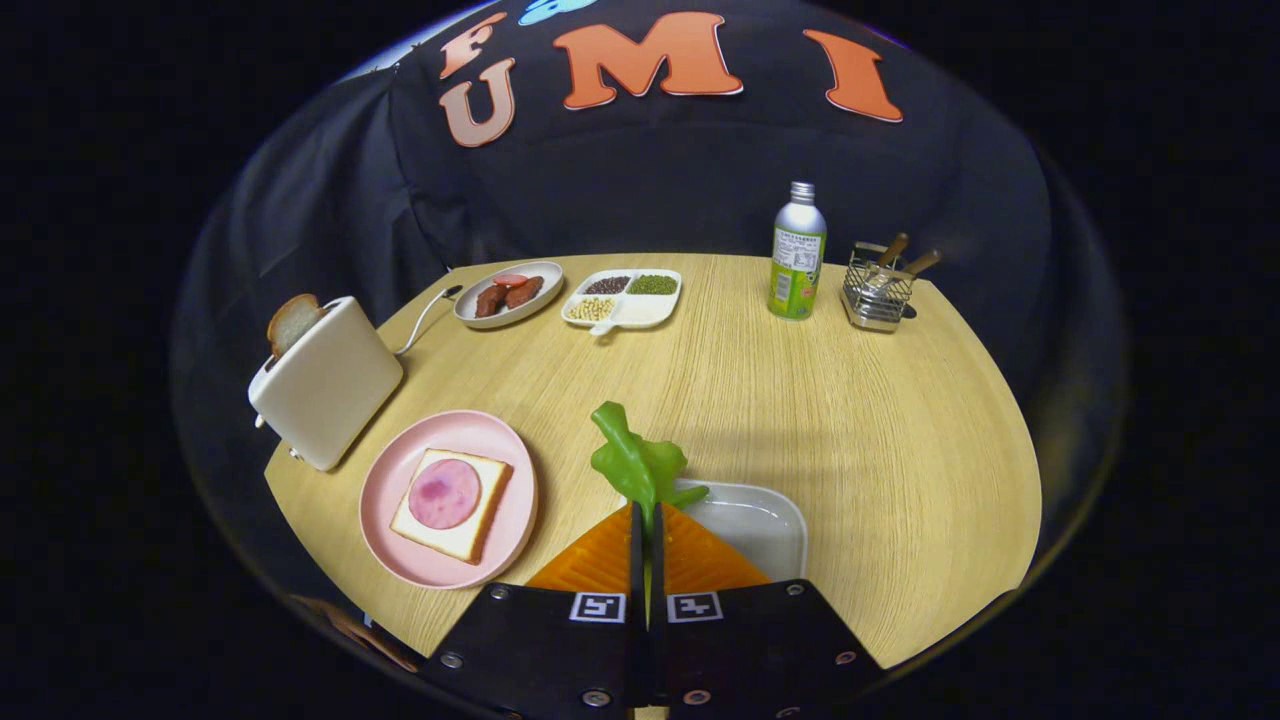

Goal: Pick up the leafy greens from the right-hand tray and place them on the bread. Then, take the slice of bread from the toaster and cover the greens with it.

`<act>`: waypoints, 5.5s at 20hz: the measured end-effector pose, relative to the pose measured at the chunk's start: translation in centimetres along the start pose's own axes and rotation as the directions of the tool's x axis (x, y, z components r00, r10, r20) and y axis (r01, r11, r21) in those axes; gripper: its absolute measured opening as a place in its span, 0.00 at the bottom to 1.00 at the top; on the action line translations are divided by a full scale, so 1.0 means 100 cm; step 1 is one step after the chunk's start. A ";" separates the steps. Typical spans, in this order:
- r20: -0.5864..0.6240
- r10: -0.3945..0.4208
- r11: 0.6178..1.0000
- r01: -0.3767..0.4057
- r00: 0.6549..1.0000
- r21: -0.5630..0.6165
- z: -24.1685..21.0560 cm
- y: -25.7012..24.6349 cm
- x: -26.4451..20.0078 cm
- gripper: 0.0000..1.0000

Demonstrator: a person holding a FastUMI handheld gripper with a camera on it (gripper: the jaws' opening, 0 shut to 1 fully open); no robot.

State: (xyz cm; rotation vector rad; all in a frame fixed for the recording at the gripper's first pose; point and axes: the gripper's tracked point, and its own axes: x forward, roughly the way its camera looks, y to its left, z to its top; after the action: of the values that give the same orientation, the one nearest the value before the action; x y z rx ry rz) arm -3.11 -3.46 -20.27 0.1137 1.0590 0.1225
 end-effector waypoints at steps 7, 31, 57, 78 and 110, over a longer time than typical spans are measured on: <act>0.061 0.078 0.997 -0.076 0.995 -0.029 0.026 0.045 -0.009 0.01; -0.092 0.277 0.955 -0.285 0.956 -0.088 -0.012 0.172 0.045 0.02; -0.070 0.271 0.956 -0.277 0.960 -0.094 0.044 0.221 0.022 0.39; -0.013 0.419 0.884 -0.412 0.908 -0.219 0.177 0.402 0.002 0.83; -0.117 0.452 0.885 -0.460 0.885 -0.064 0.175 0.419 0.033 0.09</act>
State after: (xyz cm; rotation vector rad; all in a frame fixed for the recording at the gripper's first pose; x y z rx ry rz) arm 11.91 37.78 -8.24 0.2782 1.1082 0.6099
